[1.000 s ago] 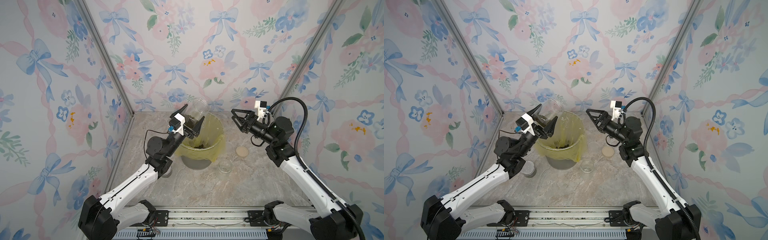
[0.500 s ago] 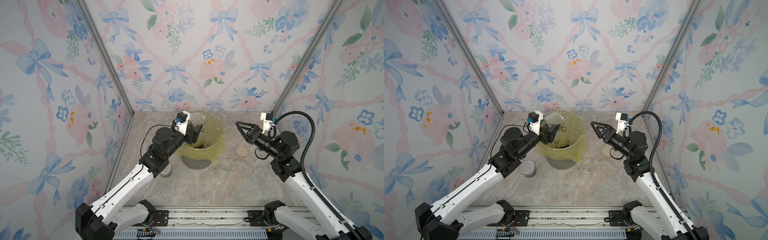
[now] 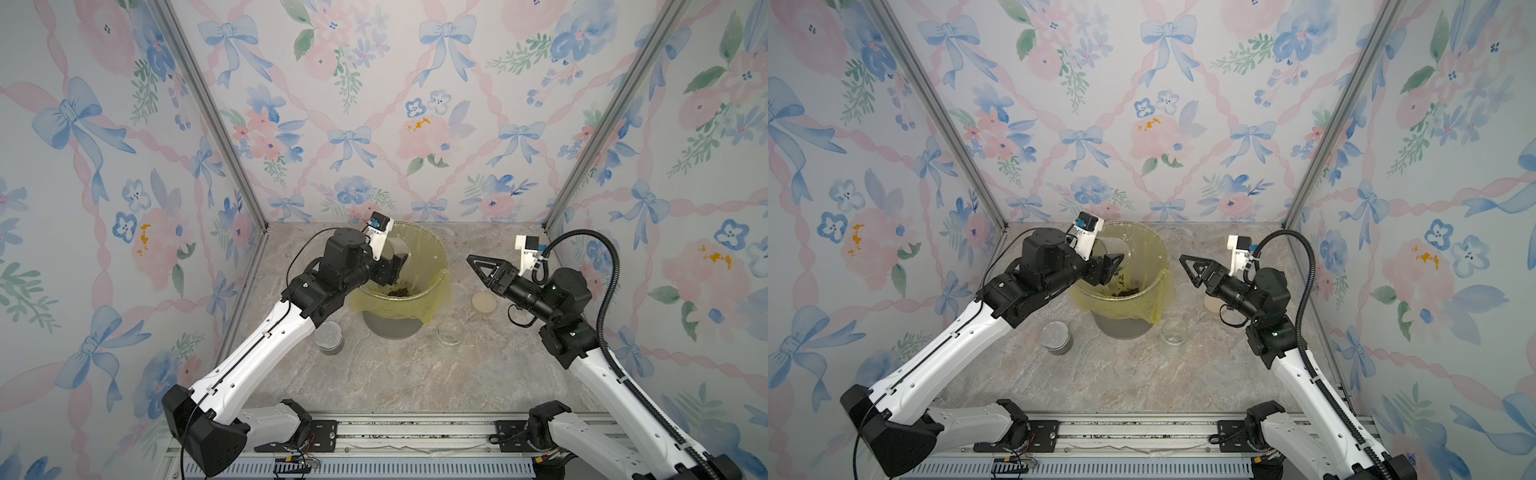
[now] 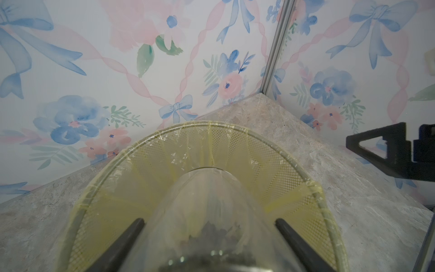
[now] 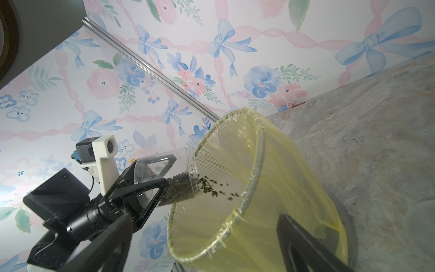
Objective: Empty moldy tea leaves from jars
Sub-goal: Pour the moldy tea leaves from the jar into the trash bin.
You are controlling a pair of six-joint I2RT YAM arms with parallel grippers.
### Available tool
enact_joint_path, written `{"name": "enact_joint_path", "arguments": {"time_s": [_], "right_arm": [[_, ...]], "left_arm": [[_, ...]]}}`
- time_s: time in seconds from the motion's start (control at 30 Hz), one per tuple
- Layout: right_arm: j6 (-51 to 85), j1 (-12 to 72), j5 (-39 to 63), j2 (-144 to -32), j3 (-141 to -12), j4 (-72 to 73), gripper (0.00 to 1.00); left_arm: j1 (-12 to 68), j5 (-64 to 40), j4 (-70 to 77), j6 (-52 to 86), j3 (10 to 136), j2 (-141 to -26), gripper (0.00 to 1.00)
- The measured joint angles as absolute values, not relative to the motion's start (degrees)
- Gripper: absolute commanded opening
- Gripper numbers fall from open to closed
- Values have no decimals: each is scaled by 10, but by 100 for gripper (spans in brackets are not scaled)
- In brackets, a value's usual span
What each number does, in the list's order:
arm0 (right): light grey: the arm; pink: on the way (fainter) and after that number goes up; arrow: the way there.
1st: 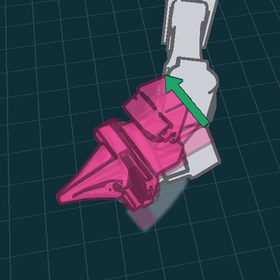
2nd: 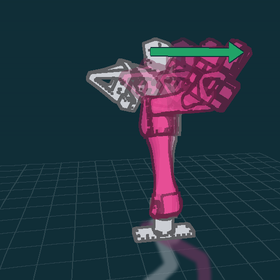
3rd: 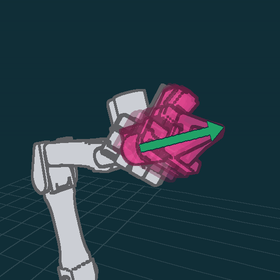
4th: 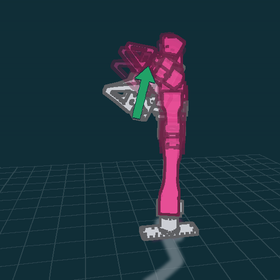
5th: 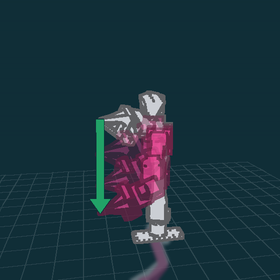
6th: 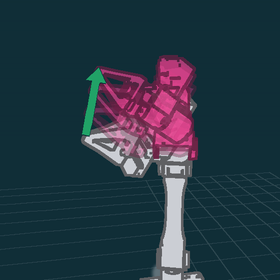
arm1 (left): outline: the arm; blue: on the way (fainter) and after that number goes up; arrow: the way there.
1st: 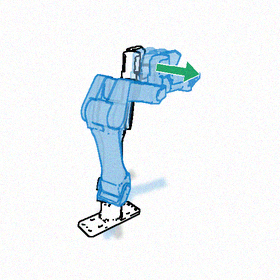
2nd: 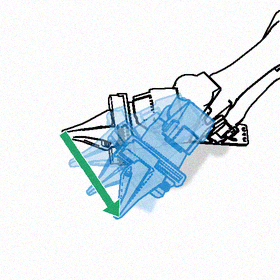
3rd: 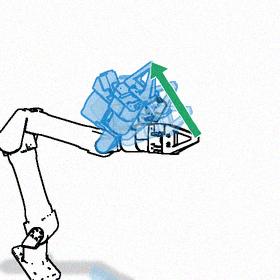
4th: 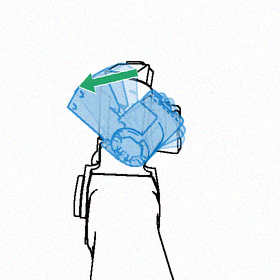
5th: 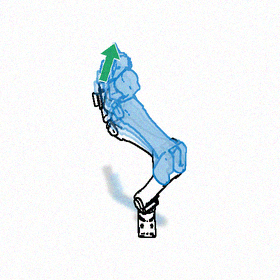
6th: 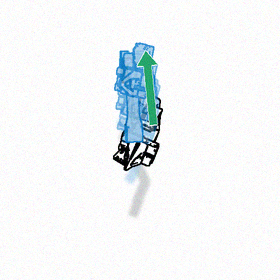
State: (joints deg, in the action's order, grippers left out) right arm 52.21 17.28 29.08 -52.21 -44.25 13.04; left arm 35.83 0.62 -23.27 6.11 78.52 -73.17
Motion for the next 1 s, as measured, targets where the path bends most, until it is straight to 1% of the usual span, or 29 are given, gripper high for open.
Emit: {"name": "enact_joint_path", "arguments": {"time_s": [0.13,0.33,0.63,0.77,0.87,0.97,1.0], "right_arm": [[513,173,291,-518,-436,126,97],[504,167,291,-518,-429,124,97],[500,161,291,-516,-418,124,96],[500,161,291,-512,-417,124,97],[501,160,291,-508,-416,125,97],[501,159,292,-505,-411,127,97],[501,158,292,-505,-409,127,97]], "left_arm": [[358,0,-314,61,866,-789,60],[358,-9,-402,61,936,-846,60],[359,-48,-446,60,1007,-872,59],[376,7,-481,40,1049,-896,58],[376,0,-495,35,1064,-912,58],[383,30,-519,27,1074,-920,57],[379,10,-520,29,1075,-921,55]]}}
